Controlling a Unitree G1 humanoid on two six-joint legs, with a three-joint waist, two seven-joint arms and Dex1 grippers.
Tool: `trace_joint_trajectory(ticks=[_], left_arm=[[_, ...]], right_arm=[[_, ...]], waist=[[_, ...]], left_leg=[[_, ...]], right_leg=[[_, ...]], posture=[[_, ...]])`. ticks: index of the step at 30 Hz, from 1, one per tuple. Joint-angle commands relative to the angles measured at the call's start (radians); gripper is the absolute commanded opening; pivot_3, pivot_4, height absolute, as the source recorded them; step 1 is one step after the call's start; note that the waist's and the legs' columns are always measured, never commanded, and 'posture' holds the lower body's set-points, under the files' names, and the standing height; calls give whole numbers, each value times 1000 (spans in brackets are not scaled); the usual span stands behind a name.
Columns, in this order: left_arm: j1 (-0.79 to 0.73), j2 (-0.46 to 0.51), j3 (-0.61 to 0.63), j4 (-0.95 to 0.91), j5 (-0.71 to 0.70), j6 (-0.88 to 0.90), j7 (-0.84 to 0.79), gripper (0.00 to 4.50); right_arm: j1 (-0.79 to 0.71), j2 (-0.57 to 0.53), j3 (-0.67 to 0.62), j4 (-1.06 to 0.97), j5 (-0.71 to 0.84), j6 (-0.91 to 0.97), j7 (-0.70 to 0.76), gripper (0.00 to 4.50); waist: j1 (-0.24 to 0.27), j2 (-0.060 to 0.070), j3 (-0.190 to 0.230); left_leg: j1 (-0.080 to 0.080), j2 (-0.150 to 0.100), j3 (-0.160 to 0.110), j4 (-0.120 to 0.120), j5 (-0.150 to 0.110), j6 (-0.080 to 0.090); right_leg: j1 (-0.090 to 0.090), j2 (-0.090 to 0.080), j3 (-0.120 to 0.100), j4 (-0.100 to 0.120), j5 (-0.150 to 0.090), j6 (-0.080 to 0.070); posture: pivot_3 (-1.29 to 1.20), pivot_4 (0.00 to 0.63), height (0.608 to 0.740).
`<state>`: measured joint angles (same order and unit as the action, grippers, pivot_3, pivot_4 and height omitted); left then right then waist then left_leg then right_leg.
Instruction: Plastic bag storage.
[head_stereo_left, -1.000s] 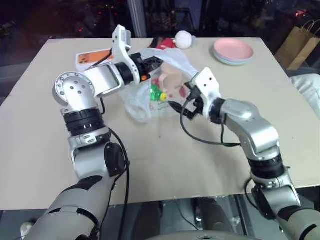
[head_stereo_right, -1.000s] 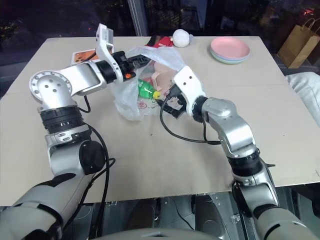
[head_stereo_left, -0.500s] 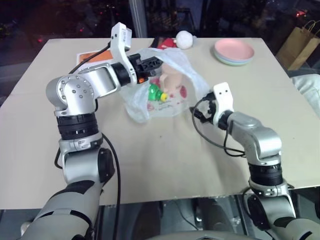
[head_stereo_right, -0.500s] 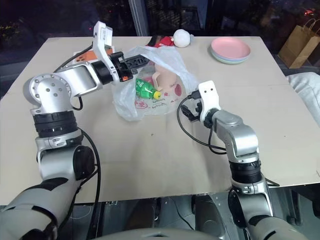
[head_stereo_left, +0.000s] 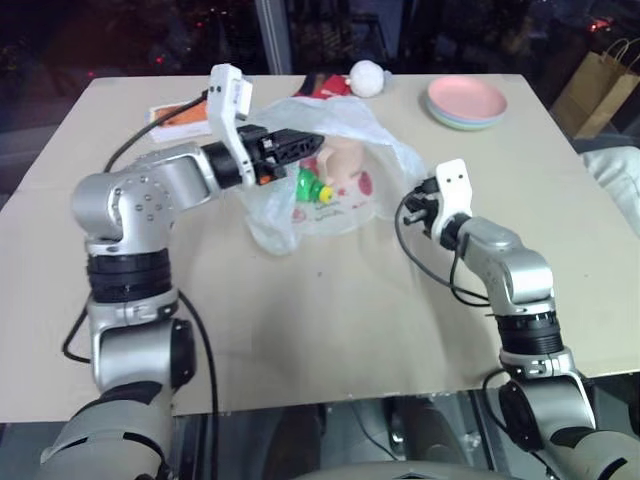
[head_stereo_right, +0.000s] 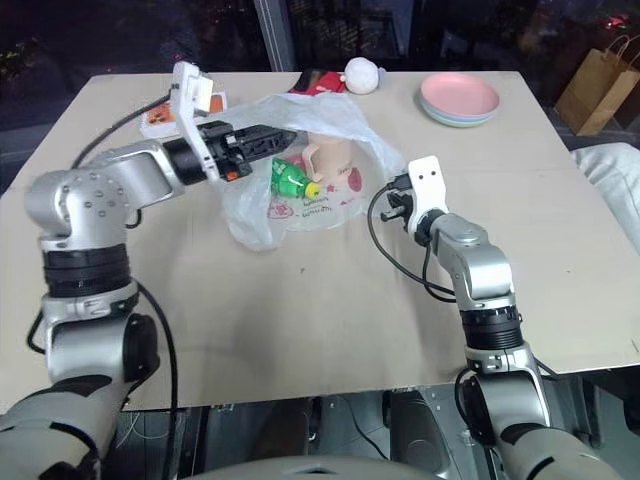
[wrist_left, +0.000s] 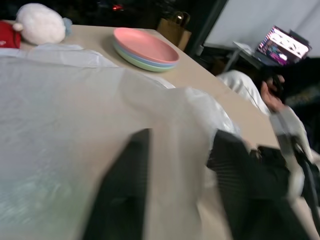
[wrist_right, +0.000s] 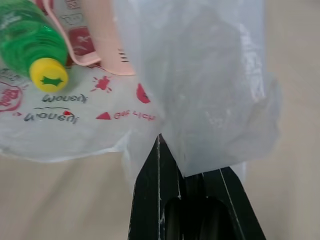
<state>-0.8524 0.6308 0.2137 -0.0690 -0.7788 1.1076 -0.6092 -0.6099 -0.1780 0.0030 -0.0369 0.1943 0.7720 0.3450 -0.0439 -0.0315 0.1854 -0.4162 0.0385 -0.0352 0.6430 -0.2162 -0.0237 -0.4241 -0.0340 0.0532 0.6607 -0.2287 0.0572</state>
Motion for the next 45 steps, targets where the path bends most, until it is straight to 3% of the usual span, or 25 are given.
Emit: trace_joint_trajectory(ticks=[1, 5, 9, 14, 22, 32, 33, 35, 38, 39, 40, 42, 45], left_arm=[[92, 89, 135, -126, -97, 36, -54, 3187], [300, 177, 333, -178, -253, 137, -111, 3187], [591, 215, 463, -264, -270, 121, -159, 3187], [886, 91, 332, -550, -109, -121, -119, 3187], [826, -87, 95, -537, 124, -344, 89, 3187], [699, -107, -86, -425, 361, -440, 211, 3187], [685, -124, -101, -409, 367, -444, 219, 2807], [652, -196, -68, -406, 274, -429, 222, 2386], [561, -282, 118, -417, -125, -291, 257, 1013], [518, -270, 183, -391, -276, -249, 298, 414], [476, -237, 235, -360, -404, -215, 328, 99], [378, -153, 310, -273, -597, -176, 384, 99], [202, -36, 367, -85, -734, -163, 446, 99]], right_arm=[[2, -11, -16, -66, 28, -15, 12, 0], [6, -22, -25, -72, 44, -12, 15, 0], [6, -31, -22, -71, 55, -9, 27, 0], [11, -44, -10, -85, 71, 8, 45, 0], [19, -69, -2, -114, 83, 42, 53, 0], [38, -98, -7, -154, 99, 75, 44, 0], [39, -97, -7, -155, 100, 75, 42, 0], [38, -99, -9, -156, 102, 75, 40, 0], [12, -106, -41, -163, 135, 77, 58, 0], [-4, -107, -62, -170, 165, 82, 74, 0], [-26, -109, -88, -178, 205, 96, 92, 0], [-89, -101, -171, -190, 332, 159, 123, 0], [-257, -73, -369, -148, 617, 299, 101, 0]], waist=[[-3, 0, 0], [-9, 0, 0], [-13, 1, 0], [8, 0, -1], [14, 2, -2], [4, 2, -2], [4, 2, -2], [5, 2, -2], [8, 1, -1], [7, 1, -1], [5, 1, -1], [-1, 1, -1], [0, 3, 1]], left_leg=[[0, 0, 0, 0, 0, 0], [1, 1, 0, -1, 0, 0], [2, 1, 2, -1, 0, 1], [1, 1, 1, -1, 0, 1], [2, 1, 1, 1, 0, 1], [1, 1, 1, 2, 0, 1], [1, 1, 1, 2, 0, 1], [1, 1, 1, 2, 0, 1], [-1, 1, 0, 4, 0, 1], [-1, 1, 0, 4, 0, 1], [-1, 2, -1, 4, 0, 1], [0, 2, -1, 5, 0, 1], [0, 2, -2, 6, 0, 1]], right_leg=[[0, 0, 0, 0, 0, 0], [0, 0, 0, 0, 0, 0], [0, 0, 1, 0, 0, 0], [0, -1, 0, -1, 0, 0], [1, 1, 0, 0, 0, -1], [1, 1, 1, 0, 0, 0], [1, 1, 1, 0, 0, 0], [1, 1, 1, 0, 0, 0], [1, 1, 0, 0, 0, 0], [1, 1, 0, 0, 0, 0], [1, 1, -1, 1, 0, 0], [1, 2, -1, 2, 0, 0], [1, 3, -1, 2, 0, 0]], posture=[[0, 150, 740], [0, 150, 740], [0, 150, 740], [0, 150, 740], [0, 150, 740], [0, 150, 740], [0, 150, 740], [0, 150, 740], [0, 150, 740], [0, 150, 740], [0, 150, 740], [0, 150, 740], [0, 150, 740]])
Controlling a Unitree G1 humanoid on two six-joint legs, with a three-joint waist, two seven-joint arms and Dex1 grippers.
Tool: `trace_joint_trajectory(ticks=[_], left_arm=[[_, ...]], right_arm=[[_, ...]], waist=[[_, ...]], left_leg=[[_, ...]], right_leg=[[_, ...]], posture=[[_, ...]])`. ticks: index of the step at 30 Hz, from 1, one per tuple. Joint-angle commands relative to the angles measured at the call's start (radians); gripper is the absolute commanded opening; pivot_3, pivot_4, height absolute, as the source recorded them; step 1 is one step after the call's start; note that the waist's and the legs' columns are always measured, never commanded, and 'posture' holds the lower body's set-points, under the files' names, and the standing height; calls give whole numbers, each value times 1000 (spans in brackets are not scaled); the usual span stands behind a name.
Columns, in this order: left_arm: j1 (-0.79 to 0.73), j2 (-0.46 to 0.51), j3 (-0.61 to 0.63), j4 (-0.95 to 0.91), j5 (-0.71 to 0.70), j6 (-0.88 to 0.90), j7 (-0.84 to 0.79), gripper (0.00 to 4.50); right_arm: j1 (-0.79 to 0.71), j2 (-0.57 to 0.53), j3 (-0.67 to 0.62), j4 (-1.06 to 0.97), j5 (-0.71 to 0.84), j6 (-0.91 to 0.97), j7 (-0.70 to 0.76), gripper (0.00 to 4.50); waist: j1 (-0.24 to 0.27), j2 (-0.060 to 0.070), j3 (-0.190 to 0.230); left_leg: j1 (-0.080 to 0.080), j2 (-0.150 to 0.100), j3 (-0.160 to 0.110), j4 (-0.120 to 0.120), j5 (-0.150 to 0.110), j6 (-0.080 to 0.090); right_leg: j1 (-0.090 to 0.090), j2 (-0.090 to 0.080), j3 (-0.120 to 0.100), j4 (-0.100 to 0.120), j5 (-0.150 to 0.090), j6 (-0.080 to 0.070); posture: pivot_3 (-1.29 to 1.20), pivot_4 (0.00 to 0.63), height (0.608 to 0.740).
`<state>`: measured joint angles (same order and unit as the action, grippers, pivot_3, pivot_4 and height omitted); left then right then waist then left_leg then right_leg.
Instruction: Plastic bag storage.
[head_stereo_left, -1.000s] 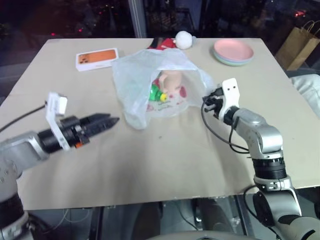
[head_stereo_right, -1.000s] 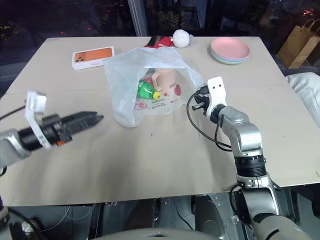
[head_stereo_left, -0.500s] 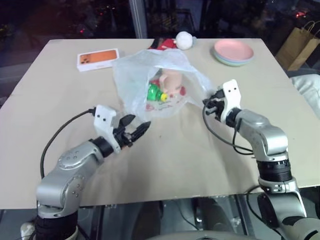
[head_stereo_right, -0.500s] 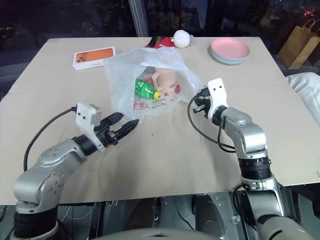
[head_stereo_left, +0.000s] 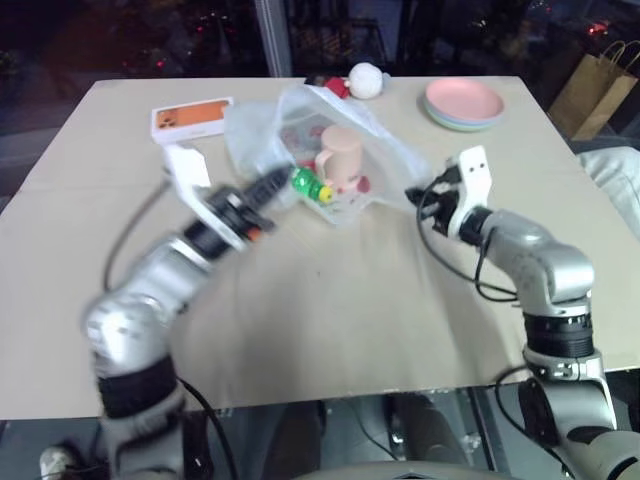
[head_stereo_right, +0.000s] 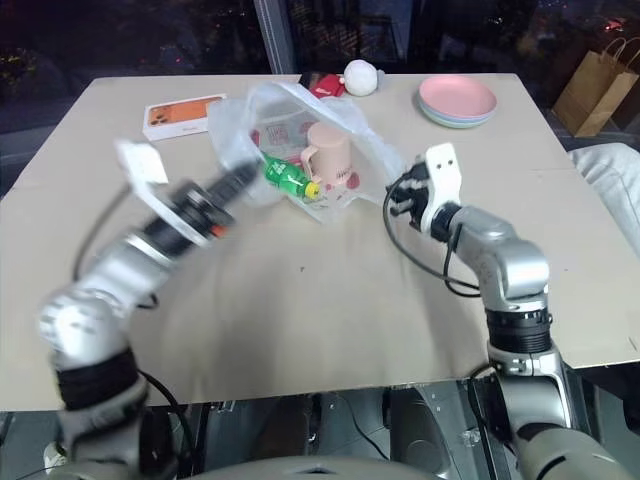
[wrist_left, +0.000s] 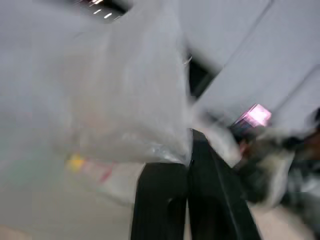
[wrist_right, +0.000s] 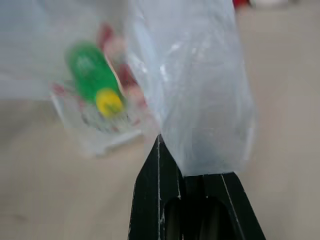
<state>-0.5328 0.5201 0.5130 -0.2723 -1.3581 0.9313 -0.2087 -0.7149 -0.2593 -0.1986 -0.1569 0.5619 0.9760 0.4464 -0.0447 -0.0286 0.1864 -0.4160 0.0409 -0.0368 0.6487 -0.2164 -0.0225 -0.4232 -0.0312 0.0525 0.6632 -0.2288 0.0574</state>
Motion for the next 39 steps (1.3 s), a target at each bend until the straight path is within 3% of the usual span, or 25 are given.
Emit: trace_joint_trajectory(ticks=[1, 4, 8, 12, 16, 21, 24, 27, 30, 32, 35, 39], left_arm=[[-182, 113, 65, 187, -155, 19, 39, 99], [-377, 191, 16, 409, -66, 16, -1, 99], [-665, 226, -96, 708, 155, -69, -123, 99], [-828, 222, -157, 887, 299, -116, -249, 99], [-896, 202, -145, 949, 342, -77, -303, 99], [-780, 184, -122, 811, 332, 23, -306, 99], [-527, 156, -131, 595, 341, 53, -298, 99], [-274, 130, -146, 402, 348, 58, -317, 99], [-43, 133, -174, 256, 381, 38, -368, 99], [41, 134, -185, 225, 414, 14, -381, 99], [139, 135, -245, 198, 515, -70, -424, 99], [229, 116, -308, 194, 667, -262, -473, 99]], right_arm=[[-213, -5, -215, 2, 317, 127, -1, 0], [-383, -66, -293, 126, 415, 164, -9, 0], [-592, -176, -336, 353, 429, 134, -18, 0], [-661, -268, -354, 426, 441, 135, -20, 0], [-641, -326, -393, 335, 537, 217, -85, 0], [-491, -323, -446, 112, 729, 317, -243, 0], [-133, -290, -403, -208, 860, 353, -322, 0], [235, -297, -308, -463, 877, 342, -299, 0], [618, -354, -165, -644, 749, 314, -167, 0], [772, -413, -66, -680, 609, 230, -80, 0], [872, -472, 69, -637, 373, 54, -5, 0], [871, -457, 162, -529, 132, -174, 14, 0]], waist=[[3, 0, 0], [15, 0, 1], [31, 0, 1], [29, 0, 1], [19, 1, 1], [-1, 1, 1], [-1, 2, -4], [1, 4, -4], [3, 5, -3], [4, 4, -3], [3, 4, -3], [3, 2, -4]], left_leg=[[0, 0, 0, 0, 0, 0], [-1, -1, -2, 0, 0, 0], [-2, -2, -1, -3, -1, 2], [-9, -2, 0, -6, -1, 1], [-21, -2, 4, -13, 2, -3], [-30, -1, 3, -13, 2, -4], [-28, -1, 2, -13, 2, -3], [-21, -1, 5, -15, 2, -3], [-21, -2, 5, -11, 1, -1], [-18, -2, 5, -9, -1, 1], [-11, -1, 5, -2, -1, 2], [13, 0, 5, 2, -3, -2]], right_leg=[[0, 0, 0, 0, 0, 0], [1, 0, -3, -2, 0, 0], [2, -2, -3, -7, 0, 0], [-6, -2, -3, -9, 0, -1], [-20, -4, -1, -6, -1, -2], [-28, -5, -3, -6, -2, -3], [-26, -5, -3, -6, -2, -4], [-22, -6, -1, -1, -5, -4], [-25, -6, 0, 0, -5, -4], [-20, -5, 0, 0, -5, -3], [-12, -3, 0, 0, -5, -1], [12, -4, 1, -6, -5, -1]], posture=[[0, 150, 740], [0, 150, 740], [0, 150, 740], [0, 150, 740], [0, 150, 740], [0, 150, 740], [0, 150, 740], [0, 150, 740], [0, 150, 740], [0, 150, 740], [0, 150, 740], [0, 150, 740]])
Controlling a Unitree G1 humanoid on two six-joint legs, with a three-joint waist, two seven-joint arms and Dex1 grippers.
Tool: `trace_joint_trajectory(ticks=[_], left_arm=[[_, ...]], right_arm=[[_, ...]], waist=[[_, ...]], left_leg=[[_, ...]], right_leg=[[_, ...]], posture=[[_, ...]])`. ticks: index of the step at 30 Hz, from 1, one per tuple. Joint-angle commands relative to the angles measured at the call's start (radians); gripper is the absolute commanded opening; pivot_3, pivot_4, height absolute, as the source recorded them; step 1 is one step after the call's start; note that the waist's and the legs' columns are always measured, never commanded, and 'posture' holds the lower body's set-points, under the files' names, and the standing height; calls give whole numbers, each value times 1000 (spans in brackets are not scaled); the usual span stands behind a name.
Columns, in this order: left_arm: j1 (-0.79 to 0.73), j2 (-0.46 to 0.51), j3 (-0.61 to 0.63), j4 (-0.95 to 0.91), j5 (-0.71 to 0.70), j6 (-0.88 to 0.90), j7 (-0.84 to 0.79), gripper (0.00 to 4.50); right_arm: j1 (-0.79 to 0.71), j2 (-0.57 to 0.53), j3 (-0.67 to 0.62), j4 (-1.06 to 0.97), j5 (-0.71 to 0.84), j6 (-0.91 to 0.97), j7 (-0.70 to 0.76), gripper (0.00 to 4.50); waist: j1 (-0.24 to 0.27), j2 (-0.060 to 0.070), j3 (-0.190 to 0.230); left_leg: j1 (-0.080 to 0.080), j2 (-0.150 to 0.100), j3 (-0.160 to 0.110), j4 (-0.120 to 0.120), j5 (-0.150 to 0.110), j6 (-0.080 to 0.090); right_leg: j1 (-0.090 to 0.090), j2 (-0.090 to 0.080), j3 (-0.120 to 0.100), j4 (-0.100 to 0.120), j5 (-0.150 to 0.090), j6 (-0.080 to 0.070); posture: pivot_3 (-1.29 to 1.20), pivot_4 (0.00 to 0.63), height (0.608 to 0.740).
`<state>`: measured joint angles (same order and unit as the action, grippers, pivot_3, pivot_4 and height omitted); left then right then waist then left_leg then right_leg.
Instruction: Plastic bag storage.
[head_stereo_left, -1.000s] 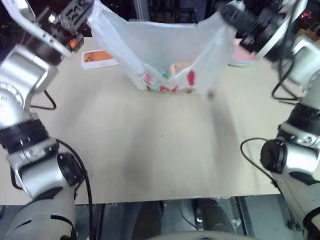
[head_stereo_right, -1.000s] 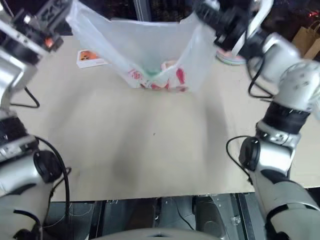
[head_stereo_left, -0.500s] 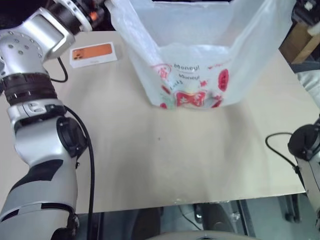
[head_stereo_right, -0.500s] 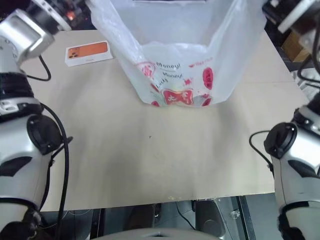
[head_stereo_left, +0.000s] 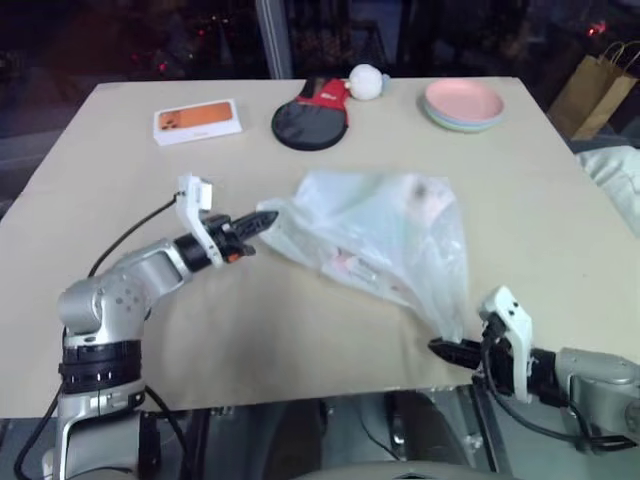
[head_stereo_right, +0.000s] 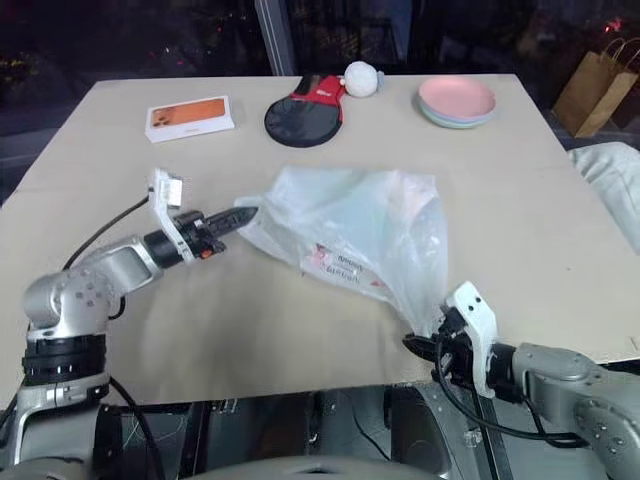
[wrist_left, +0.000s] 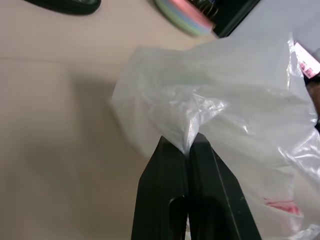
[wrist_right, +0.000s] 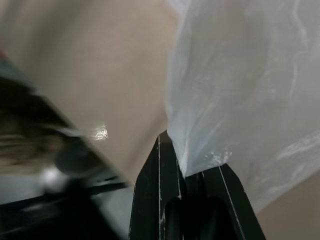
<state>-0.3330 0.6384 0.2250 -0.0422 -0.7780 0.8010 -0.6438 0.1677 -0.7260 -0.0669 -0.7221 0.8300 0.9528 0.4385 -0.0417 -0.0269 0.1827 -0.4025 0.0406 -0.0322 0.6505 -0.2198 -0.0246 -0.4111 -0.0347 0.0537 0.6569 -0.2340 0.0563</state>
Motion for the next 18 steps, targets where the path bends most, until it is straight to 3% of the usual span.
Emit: trace_joint_trajectory(ticks=[1, 3, 4, 7, 12, 14, 18], left_arm=[[46, -10, -20, -45, 114, -173, -32, 99], [83, -14, -14, -72, 150, -252, -56, 99], [111, -16, 3, -103, 118, -255, -90, 17], [187, -28, 30, -179, 88, -272, -113, 886], [309, -31, 103, -257, 60, -273, -107, 3323], [378, -16, 141, -275, 69, -277, -115, 4273], [517, 60, 236, -263, 73, -273, -188, 4438]], right_arm=[[-21, 16, 41, 49, -187, -199, 15, 0], [-35, 29, 38, 63, -222, -270, 43, 0], [-33, 36, 33, 65, -246, -311, 51, 276], [13, 38, -2, 25, -236, -368, 109, 1292], [157, 9, -149, -81, -215, -418, 166, 3780], [289, 11, -247, -133, -181, -435, 221, 4500], [579, 59, -531, -182, -93, -514, 395, 4500]], waist=[[1, 0, 0], [3, 0, 0], [3, 0, 0], [6, -2, -1], [16, -1, -2], [24, -1, -2], [30, -2, -3]], left_leg=[[1, 0, 0, 0, -1, -1], [1, 0, 0, -1, -1, -2], [0, 0, 1, 0, -1, -1], [0, -1, 3, 0, 2, 3], [-8, -1, 0, -4, -2, 9], [-11, -1, -1, -4, -4, 11], [-10, -1, -1, -4, -6, 12]], right_leg=[[1, 0, 0, -1, 0, 0], [0, -1, 0, -2, 0, 0], [0, -1, 1, -2, 0, 0], [0, -1, 4, 2, 1, 0], [-6, 1, 1, 1, 0, 0], [-7, 1, -1, -1, 0, 0], [-6, 0, -1, -2, -3, 0]], posture=[[0, 150, 740], [0, 150, 740], [0, 150, 740], [0, 150, 740], [0, 150, 740], [0, 150, 740], [0, 150, 740]])
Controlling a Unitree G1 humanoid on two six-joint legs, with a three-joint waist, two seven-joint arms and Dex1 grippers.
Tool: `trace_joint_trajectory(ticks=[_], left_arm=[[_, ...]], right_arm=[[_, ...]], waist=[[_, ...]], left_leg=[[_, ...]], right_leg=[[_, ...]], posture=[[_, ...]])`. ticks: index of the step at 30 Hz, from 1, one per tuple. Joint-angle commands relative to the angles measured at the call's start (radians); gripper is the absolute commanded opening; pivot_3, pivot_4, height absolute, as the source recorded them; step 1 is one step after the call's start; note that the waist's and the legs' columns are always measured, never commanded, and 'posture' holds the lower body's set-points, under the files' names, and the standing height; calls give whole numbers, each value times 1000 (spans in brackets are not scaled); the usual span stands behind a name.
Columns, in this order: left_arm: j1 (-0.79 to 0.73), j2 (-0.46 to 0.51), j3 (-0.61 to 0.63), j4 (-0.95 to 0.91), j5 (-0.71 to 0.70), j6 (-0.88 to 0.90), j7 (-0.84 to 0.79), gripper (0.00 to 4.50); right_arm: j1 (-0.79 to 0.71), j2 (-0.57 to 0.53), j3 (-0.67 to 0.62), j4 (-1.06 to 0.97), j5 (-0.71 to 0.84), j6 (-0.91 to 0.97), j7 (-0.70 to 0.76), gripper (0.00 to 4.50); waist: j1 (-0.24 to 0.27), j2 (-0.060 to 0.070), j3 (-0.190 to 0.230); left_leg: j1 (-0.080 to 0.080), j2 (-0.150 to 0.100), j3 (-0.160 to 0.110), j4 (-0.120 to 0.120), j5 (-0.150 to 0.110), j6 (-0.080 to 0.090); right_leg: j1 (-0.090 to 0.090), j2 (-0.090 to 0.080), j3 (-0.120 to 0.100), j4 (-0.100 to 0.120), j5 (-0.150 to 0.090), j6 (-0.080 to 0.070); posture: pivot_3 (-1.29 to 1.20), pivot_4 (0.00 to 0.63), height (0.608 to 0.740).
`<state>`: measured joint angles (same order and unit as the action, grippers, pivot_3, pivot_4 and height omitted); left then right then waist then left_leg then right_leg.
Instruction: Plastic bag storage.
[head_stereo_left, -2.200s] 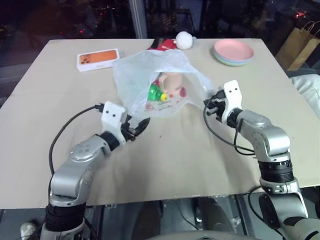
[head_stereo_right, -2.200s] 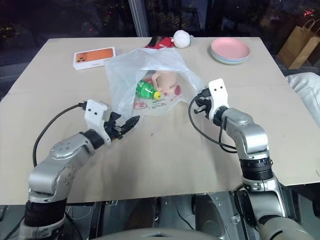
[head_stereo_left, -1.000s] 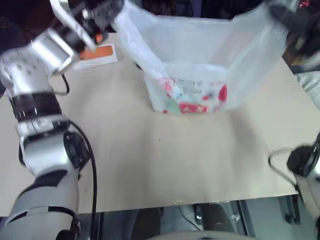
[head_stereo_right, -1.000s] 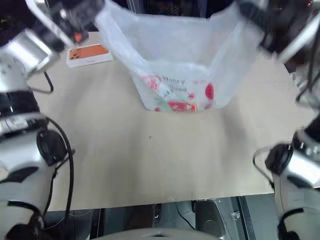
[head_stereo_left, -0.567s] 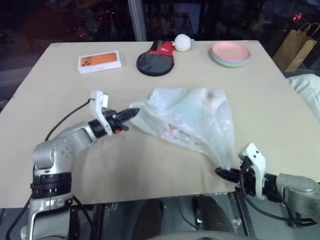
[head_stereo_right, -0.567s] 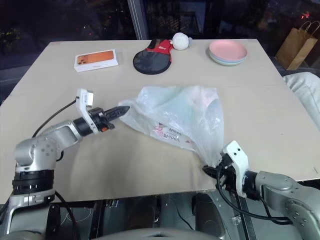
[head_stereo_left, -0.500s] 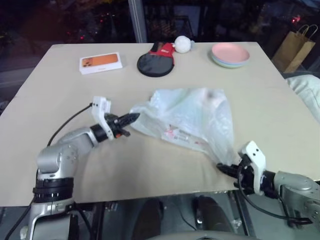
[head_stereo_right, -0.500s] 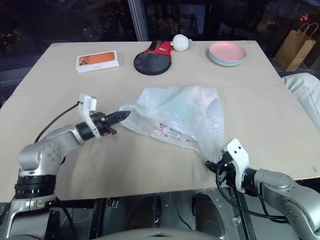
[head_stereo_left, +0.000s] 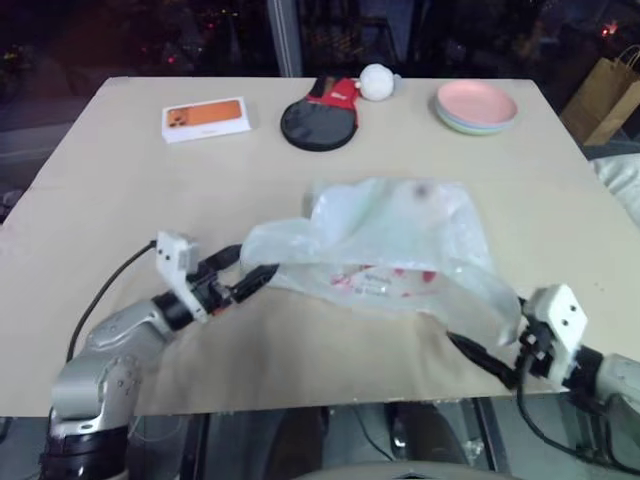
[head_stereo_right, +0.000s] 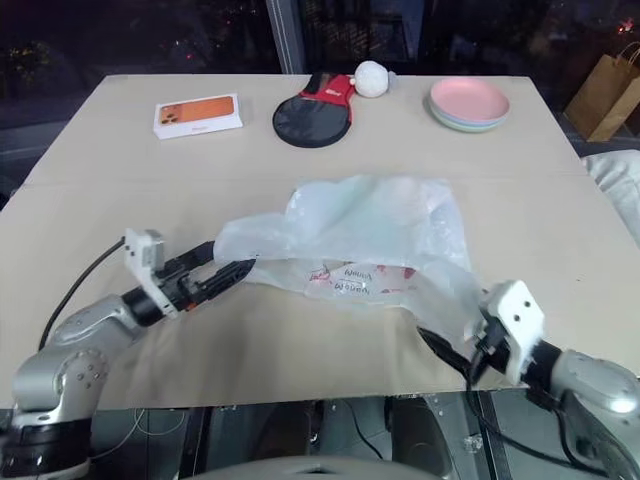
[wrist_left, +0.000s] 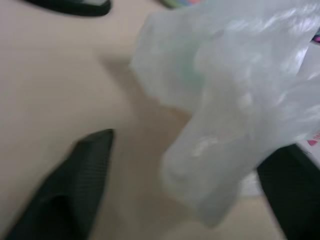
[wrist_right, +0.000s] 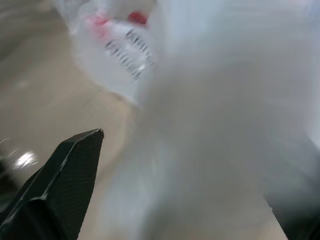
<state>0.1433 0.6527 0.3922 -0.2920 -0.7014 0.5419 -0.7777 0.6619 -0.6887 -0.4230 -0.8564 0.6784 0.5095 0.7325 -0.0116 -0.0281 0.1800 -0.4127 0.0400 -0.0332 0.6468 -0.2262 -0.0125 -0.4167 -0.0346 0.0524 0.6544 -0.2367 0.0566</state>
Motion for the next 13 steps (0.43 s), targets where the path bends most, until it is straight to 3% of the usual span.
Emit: trace_joint_trajectory(ticks=[1, 5, 8, 13], left_arm=[[58, 57, 68, 0, 4, -22, -74, 4438], [70, 75, 58, -1, 3, -19, -100, 4438], [75, 74, 40, -15, 12, -28, -121, 4438], [63, 68, 56, -21, -15, -6, -112, 4438]], right_arm=[[105, 29, -209, -47, 46, -97, 115, 4500], [135, 48, -273, 0, 12, -137, 131, 4500], [135, 44, -269, 131, -115, -212, 153, 4500], [85, 29, -260, 201, -143, -250, 178, 4500]], waist=[[0, 0, 0], [-1, -2, -2], [-1, -3, -5], [-2, 0, -6]], left_leg=[[0, 0, 0, 1, 0, 0], [4, 1, 2, 5, -1, -2], [5, 5, 2, 5, -3, -6], [5, 5, 9, 5, -3, -5]], right_leg=[[0, 0, 0, 0, -4, 0], [3, -2, 1, -1, -4, 1], [3, -6, -1, -3, -4, 1], [3, -16, -6, -6, -4, 1]], posture=[[0, 150, 740], [0, 150, 740], [0, 150, 740], [0, 150, 740]])
